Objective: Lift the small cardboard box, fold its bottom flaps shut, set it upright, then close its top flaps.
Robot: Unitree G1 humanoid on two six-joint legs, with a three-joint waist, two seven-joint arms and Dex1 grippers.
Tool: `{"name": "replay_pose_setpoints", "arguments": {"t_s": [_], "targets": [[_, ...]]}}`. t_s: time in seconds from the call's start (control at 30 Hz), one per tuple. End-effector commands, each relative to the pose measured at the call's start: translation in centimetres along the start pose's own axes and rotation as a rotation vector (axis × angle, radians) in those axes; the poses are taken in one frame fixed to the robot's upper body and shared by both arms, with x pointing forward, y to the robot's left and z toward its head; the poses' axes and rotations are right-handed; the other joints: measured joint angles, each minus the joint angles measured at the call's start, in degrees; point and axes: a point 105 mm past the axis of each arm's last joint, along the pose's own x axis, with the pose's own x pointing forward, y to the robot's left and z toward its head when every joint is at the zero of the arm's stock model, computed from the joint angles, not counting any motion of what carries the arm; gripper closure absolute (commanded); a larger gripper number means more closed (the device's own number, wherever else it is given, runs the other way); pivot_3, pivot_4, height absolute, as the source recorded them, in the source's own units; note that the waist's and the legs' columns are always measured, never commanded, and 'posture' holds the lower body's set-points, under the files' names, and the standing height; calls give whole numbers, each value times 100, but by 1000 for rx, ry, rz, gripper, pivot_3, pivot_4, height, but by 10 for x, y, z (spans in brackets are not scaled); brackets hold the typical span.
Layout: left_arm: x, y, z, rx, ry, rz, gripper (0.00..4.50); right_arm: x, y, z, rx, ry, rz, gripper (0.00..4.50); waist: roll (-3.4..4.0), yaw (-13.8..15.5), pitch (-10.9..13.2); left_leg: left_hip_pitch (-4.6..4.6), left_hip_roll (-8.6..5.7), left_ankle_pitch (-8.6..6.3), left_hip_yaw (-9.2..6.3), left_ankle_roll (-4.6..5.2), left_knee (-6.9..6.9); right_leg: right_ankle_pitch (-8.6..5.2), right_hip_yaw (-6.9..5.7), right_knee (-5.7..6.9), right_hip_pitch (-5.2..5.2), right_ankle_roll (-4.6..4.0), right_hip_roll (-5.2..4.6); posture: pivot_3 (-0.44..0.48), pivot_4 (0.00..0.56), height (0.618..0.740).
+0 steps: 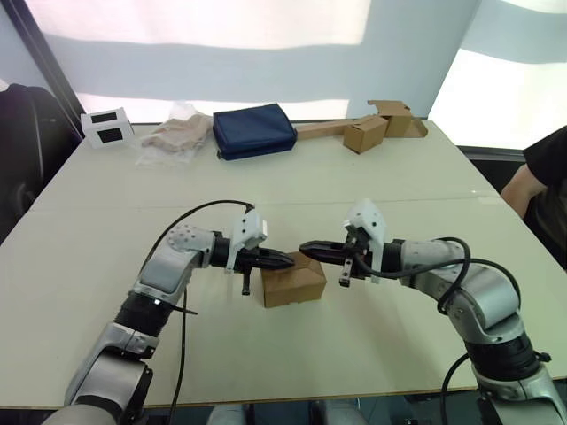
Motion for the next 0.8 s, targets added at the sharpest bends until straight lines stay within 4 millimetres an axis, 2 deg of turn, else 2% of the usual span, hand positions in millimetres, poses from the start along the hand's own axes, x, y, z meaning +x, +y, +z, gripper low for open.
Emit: {"name": "replay_pose_setpoints", "arguments": {"t_s": [0.03,0.13,0.23,0.5,0.6,0.67,0.8], "targets": [[-11,2,27,-7,-86,38,4424,-6,0,19,-56,-55,-15,4500,0,-3,1,-1,0,0,0,0,0,0,0,0,0,0,0,0,150,740],[-18,-3,39,-14,-108,34,4424,-7,-2,19,-67,-48,-21,4500,0,-5,1,-5,1,0,0,0,0,0,0,-1,-4,1,0,0,150,740],[-21,-8,37,-28,-89,36,4424,-4,-3,12,-76,-19,-19,4500,0,-10,1,-5,1,0,0,0,-1,1,0,-1,-4,2,0,0,150,740],[-21,-16,-9,-93,8,84,4424,13,-3,-46,-132,203,-2,4500,0,3,1,-3,1,0,2,0,-1,-3,0,0,-5,-5,1,0,150,740],[-20,-17,-22,-90,45,97,4424,15,-2,-58,-137,241,8,4500,-3,2,-1,2,-1,0,3,0,0,-7,1,-1,1,-12,-2,0,150,740],[-21,-17,-25,-80,54,101,4424,15,-3,-57,-140,236,10,4500,-2,0,-2,21,0,0,6,0,-1,-8,2,-2,16,-14,-3,0,150,740],[-30,-19,0,-80,-36,112,4424,9,-2,-21,-121,98,7,4500,-2,-2,-1,30,3,0,4,0,-4,-9,3,0,23,-15,-2,0,150,740]]}}
